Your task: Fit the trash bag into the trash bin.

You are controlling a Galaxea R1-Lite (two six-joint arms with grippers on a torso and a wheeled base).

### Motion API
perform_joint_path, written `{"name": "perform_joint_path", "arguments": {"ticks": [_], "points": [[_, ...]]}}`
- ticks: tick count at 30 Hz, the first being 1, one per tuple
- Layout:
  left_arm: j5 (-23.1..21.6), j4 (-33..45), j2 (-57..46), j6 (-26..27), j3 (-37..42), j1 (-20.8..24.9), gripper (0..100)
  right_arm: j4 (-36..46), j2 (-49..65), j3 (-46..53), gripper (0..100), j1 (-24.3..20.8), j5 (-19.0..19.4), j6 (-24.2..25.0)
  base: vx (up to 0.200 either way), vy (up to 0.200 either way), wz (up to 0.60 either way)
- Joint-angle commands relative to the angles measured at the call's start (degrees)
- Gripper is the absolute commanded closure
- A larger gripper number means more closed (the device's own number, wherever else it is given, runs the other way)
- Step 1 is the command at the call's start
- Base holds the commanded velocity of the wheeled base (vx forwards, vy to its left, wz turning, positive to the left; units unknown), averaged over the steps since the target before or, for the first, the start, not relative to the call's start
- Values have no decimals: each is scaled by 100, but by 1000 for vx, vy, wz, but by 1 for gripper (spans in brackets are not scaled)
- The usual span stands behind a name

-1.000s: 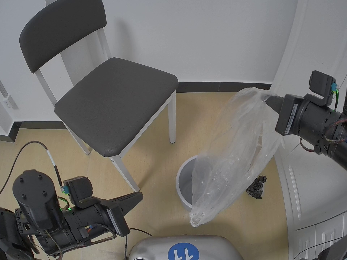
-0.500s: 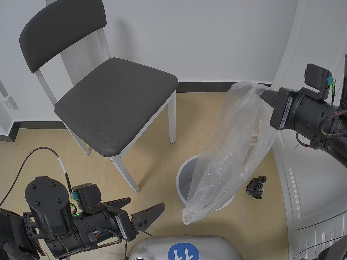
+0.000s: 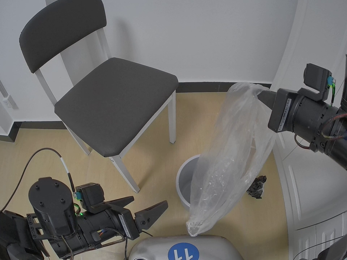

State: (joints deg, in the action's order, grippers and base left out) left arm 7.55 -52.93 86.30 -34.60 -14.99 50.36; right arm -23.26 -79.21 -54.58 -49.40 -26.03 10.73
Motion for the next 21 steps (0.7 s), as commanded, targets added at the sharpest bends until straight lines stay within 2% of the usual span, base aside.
{"name": "perform_joint_path", "arguments": {"ticks": [1, 10, 14, 17, 21], "points": [[1, -121, 247, -3, 49, -17, 0, -21, 3, -9, 100, -53, 1, 8, 0, 0, 0], [1, -437, 493, -205, 93, -17, 0, -47, 11, -150, 100, -272, -16, 8, 0, 0, 0], [-8, -604, 933, -205, 67, -35, 0, -38, -59, -387, 100, -281, -122, -1, 0, 0, 0], [-34, -1053, 1390, -179, 67, -26, 0, -47, -112, -510, 100, -281, -122, -1, 0, 0, 0], [-192, -2037, 2128, -82, 67, 35, 0, -30, -129, -607, 100, -334, -122, -1, 0, 0, 0]]}}
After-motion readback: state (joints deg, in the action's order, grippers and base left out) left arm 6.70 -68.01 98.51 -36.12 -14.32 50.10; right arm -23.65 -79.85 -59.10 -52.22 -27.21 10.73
